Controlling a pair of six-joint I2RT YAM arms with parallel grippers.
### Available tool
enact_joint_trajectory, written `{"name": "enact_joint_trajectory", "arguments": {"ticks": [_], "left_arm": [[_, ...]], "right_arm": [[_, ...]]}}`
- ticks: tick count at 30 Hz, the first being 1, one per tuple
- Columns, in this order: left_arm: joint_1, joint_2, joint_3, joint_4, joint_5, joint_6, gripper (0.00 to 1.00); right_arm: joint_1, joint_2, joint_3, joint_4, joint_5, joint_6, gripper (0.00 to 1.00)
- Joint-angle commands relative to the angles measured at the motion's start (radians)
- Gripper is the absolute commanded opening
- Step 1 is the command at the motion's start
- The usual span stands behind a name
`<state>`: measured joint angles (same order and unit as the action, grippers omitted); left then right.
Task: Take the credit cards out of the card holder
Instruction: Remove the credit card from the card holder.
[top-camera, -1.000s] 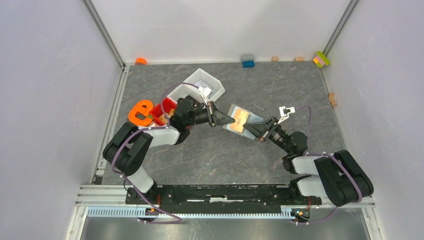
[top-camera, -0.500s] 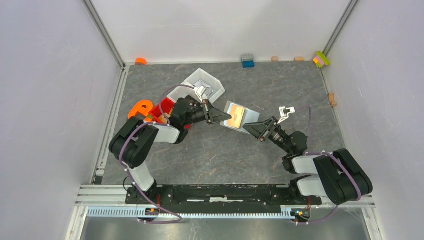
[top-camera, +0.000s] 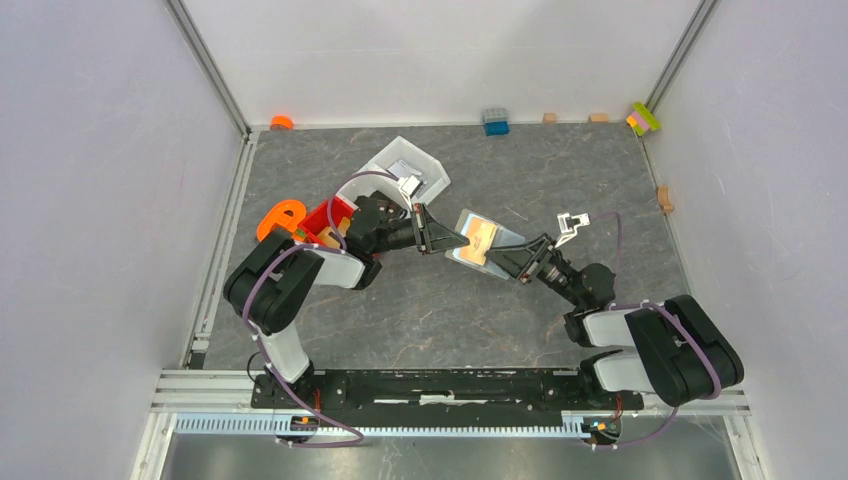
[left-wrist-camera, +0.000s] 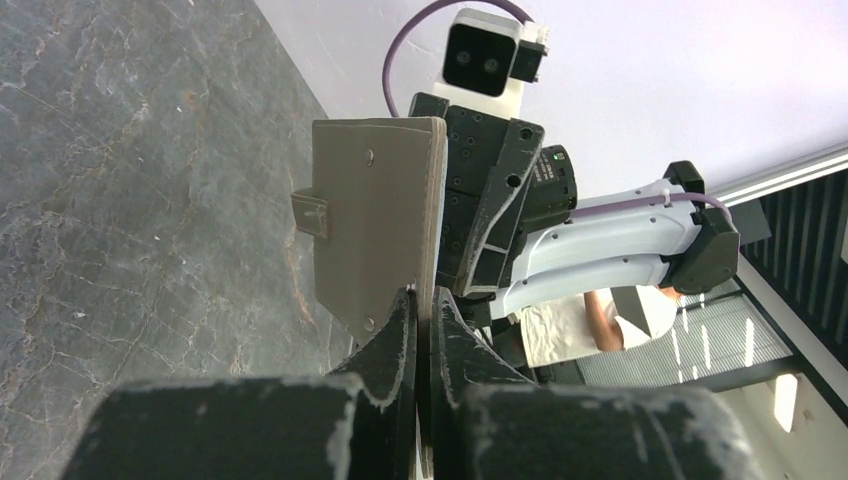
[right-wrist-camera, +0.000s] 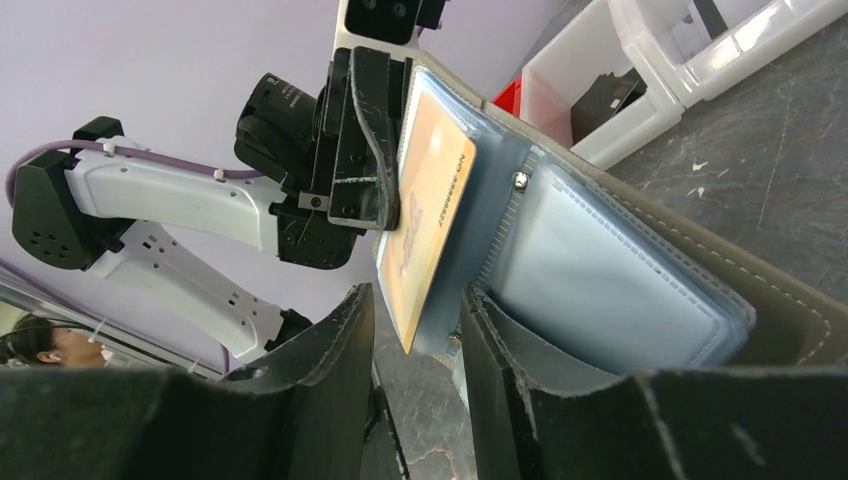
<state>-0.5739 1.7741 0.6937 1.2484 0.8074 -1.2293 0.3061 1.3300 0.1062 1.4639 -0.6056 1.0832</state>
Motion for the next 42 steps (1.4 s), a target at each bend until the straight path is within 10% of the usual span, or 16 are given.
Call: {"name": "enact_joint_trajectory", "arguments": {"ticks": [1,8,29,42], "left_arm": [[-0.006,-0.01,0.039,0.05,0.024,-0.011,0.02],[-0.007,-0.024,0.04,-0.019,0.013,0.032,0.02],[-0.044,-0.078,0.064,-0.193,-0.005,0.154,0.02],[-0.024,-0.085,0.04,-0.176,-0.03,0.133,0.03]], "right_arm": [[-0.002,0.021,0.009,0.158,-0.025,0.033,0.38],[-0.003,0.014,0.002,0.206,-0.03,0.045,0.18],[0.0,0.057,0.018,0.286,-0.058,0.092,0.25],[-0.002,0.046,-0.002,0.28,-0.036,0.083,0.0]]}}
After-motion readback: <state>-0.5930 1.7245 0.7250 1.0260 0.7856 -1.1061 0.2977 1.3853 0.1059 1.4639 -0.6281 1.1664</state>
